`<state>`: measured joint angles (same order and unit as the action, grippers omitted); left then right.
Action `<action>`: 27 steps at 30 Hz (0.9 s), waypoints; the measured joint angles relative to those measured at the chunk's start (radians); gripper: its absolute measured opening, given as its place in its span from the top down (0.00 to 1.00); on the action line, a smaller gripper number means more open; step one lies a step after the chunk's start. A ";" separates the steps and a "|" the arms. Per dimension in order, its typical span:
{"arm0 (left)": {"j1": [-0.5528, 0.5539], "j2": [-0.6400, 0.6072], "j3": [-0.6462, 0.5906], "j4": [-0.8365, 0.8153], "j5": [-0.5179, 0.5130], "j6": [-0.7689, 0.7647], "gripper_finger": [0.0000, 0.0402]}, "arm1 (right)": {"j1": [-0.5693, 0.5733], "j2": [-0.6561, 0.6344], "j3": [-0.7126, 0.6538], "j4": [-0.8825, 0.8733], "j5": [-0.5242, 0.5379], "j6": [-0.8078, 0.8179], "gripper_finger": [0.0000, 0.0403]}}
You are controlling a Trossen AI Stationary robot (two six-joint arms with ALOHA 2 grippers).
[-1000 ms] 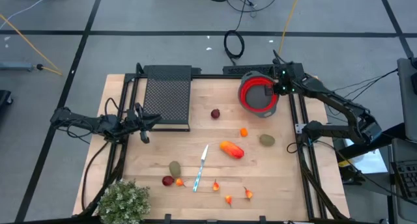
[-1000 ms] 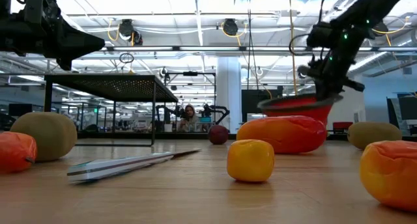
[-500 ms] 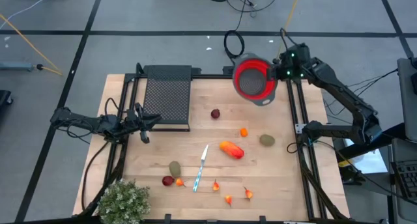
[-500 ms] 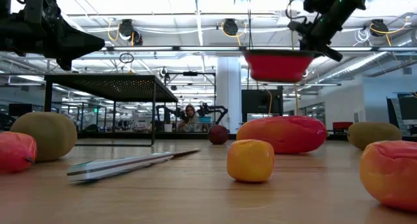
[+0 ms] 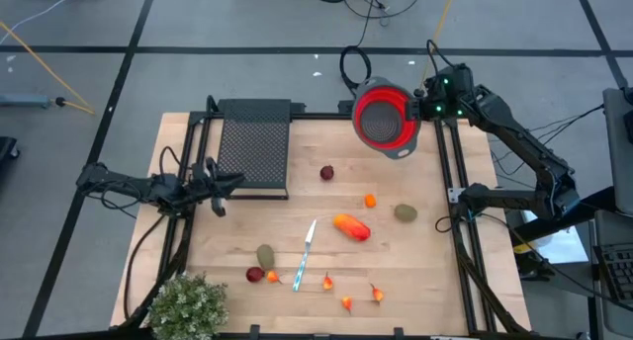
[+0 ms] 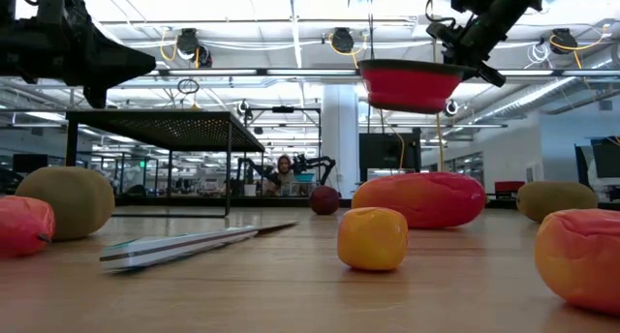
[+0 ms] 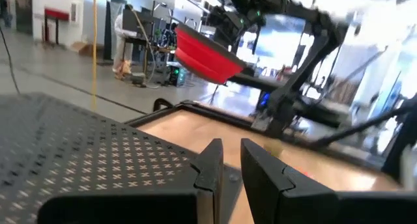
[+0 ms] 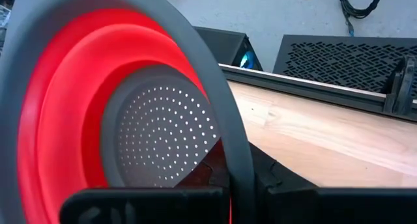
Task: Pick & Place Fruit
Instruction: Put the red strainer bowl on the shelf
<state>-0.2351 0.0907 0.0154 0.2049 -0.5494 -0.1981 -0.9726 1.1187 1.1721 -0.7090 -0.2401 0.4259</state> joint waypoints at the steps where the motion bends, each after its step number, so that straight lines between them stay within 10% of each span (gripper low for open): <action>1: 0.000 0.000 0.000 0.012 0.000 -0.040 0.87 | 0.000 0.000 0.000 0.001 0.000 0.000 1.00; 27: 0.000 0.001 0.000 0.121 0.000 -0.381 0.87 | 0.284 0.121 0.000 0.364 0.140 0.060 1.00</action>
<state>-0.2348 0.0914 0.0154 0.3261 -0.5499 -0.5795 -0.6890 1.2397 1.1717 -0.3455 -0.1005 0.4862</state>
